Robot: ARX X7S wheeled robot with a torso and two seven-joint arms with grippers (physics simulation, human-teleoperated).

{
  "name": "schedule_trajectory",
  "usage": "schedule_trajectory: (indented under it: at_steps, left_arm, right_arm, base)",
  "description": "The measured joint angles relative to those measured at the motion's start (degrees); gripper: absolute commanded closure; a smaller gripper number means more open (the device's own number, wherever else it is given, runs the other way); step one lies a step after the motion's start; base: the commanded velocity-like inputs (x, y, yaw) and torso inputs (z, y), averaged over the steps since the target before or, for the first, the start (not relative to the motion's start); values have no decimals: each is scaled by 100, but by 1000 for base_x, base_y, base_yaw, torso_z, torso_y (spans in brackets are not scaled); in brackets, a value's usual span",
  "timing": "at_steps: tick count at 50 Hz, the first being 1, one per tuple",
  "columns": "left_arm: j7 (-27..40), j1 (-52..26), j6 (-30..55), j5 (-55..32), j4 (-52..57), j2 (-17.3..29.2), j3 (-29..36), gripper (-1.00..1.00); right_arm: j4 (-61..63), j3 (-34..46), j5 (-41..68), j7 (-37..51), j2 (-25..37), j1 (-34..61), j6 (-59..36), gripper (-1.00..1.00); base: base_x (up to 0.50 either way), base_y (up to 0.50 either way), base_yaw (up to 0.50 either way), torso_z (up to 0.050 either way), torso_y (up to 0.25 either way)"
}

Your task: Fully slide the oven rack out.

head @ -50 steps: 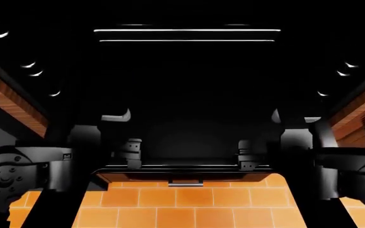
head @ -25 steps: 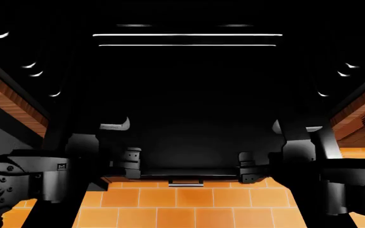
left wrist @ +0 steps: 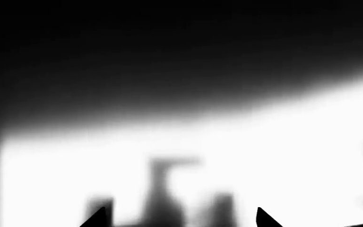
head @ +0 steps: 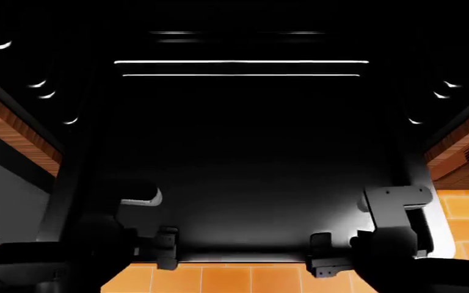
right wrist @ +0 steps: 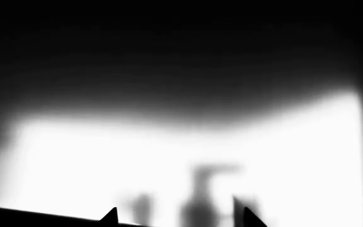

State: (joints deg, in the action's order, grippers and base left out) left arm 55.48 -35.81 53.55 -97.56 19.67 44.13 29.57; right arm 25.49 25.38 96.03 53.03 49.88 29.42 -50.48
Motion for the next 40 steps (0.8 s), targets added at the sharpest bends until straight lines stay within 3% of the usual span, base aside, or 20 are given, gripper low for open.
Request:
schedule_trajectory:
  at_steps: [20, 34, 40]
  left_arm:
    - [248, 772, -644, -210, 855, 518, 157, -100]
    - [200, 1624, -1032, -300, 1511, 970, 134, -100]
    - [-32, 2074, -1569, 528, 1836, 1074, 223, -100]
  right_arm:
    - [872, -3, -39, 213, 462, -1016, 719, -100]
    - [1695, -234, -686, -146, 992, -2551, 1545, -100]
    - [1833, -181, -1701, -665, 1134, -3287, 2392, -100]
  base:
    - [-10, 0, -1, 0, -19]
    - [-10, 0, 0, 0, -20]
    - [-18, 0, 1, 0, -13]
